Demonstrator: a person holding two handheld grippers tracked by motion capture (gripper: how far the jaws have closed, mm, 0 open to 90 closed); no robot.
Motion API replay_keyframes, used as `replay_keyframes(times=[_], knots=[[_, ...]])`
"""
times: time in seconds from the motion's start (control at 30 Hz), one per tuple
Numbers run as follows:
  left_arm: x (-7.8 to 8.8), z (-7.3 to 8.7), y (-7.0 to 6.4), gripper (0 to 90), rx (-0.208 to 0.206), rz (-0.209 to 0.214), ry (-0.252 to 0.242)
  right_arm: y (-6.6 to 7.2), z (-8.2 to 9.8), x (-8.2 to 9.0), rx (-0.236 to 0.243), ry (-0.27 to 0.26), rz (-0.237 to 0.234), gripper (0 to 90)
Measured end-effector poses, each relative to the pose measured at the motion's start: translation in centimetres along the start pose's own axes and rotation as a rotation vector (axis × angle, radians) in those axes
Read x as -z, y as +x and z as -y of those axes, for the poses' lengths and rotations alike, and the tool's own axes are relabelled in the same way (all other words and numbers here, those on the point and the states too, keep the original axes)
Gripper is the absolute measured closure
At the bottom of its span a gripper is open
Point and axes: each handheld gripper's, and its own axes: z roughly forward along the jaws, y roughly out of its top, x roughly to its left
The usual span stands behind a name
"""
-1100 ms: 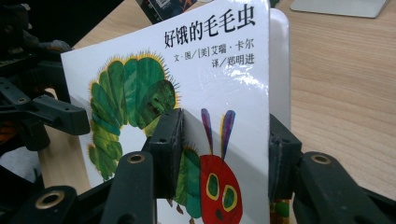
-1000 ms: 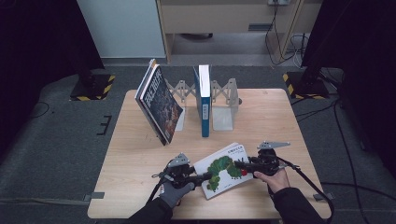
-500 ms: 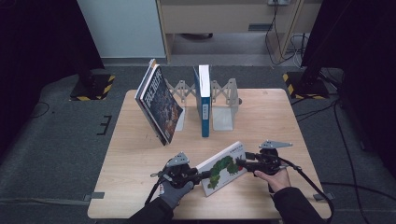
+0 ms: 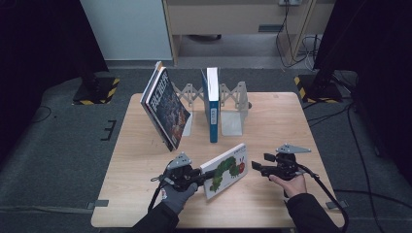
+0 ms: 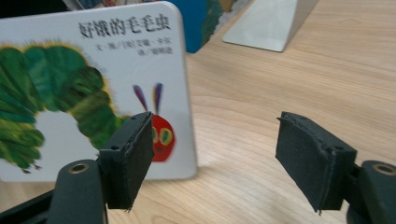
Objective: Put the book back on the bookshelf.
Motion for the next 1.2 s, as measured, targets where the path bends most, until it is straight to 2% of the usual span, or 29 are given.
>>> replay_keyframes(times=[0.23,0.33,0.47,0.7,0.83,0.97,1.2], knots=[[0.6,-1.0,-0.1,74.3,-0.006,-0.013,-0.035,-0.3,0.1,0.1,0.014,0.007,0.050,25.6],[1.0,-1.6,-0.1,74.3,-0.004,-0.035,-0.054,-0.5,0.2,0.0,0.023,0.011,0.068,24.3],[1.5,-2.3,-0.1,74.3,-0.029,-0.076,-0.069,-0.6,0.2,0.1,0.016,0.006,0.091,22.8],[2.0,-3.9,-0.2,74.3,-0.054,-0.116,-0.113,-0.8,0.4,-0.1,0.067,0.033,0.149,17.7],[2.1,-4.9,-0.3,74.3,-0.068,-0.133,-0.137,-0.9,0.6,-0.3,0.087,0.054,0.184,14.9],[1.9,-5.7,-0.4,74.3,-0.080,-0.158,-0.156,-1.0,0.8,-0.4,0.087,0.065,0.206,13.2],[0.8,-6.6,-0.4,74.3,-0.072,-0.170,-0.188,-1.4,0.9,-0.3,0.100,0.074,0.230,11.6]])
